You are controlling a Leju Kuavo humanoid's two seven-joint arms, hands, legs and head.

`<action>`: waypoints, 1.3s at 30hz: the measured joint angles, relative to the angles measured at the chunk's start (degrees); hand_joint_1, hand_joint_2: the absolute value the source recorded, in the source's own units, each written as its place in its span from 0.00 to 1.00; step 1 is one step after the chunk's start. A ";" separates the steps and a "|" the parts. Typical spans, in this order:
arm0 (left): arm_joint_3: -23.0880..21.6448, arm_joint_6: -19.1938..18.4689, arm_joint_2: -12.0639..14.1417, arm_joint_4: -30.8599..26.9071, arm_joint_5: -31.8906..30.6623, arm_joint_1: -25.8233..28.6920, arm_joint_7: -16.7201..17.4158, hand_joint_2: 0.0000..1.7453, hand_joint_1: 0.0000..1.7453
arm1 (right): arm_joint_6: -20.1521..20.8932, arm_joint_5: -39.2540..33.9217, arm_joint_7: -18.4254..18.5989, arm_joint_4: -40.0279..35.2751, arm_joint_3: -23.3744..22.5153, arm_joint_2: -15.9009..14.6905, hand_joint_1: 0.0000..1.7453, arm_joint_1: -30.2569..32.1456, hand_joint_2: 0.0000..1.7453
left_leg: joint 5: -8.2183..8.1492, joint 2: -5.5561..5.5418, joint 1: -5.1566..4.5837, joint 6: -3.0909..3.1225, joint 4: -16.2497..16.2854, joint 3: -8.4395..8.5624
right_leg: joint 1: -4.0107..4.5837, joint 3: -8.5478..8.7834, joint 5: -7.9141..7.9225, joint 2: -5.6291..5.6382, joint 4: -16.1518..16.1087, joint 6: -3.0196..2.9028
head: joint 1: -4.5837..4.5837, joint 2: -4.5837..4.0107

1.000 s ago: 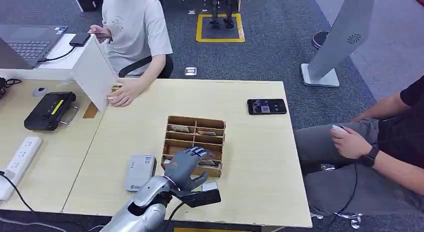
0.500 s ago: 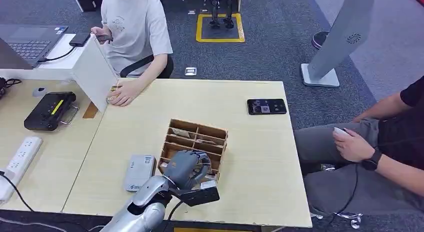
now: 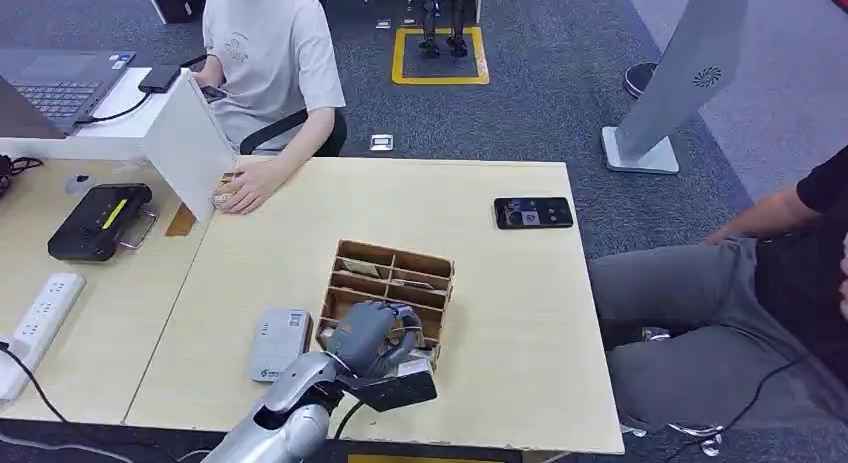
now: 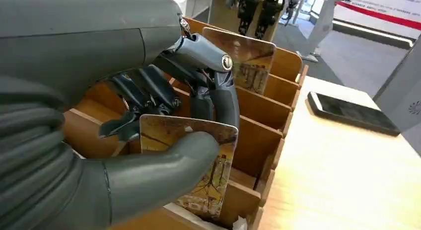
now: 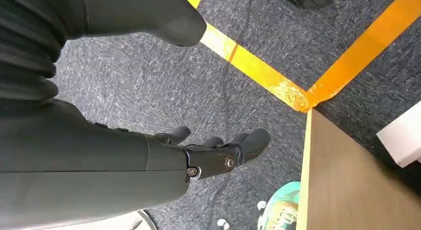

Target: Pass the card to the sensor for recognition and then transmit it.

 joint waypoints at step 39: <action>26.28 -3.13 33.40 -32.77 1.90 -14.02 5.34 1.00 1.00 | -1.16 -5.18 -1.64 0.96 -0.81 -3.10 0.00 2.51 1.00 | 0.13 0.01 0.13 -0.20 -0.01 -0.02 | 0.09 -0.13 0.05 0.06 0.07 -0.10 | 0.00 0.00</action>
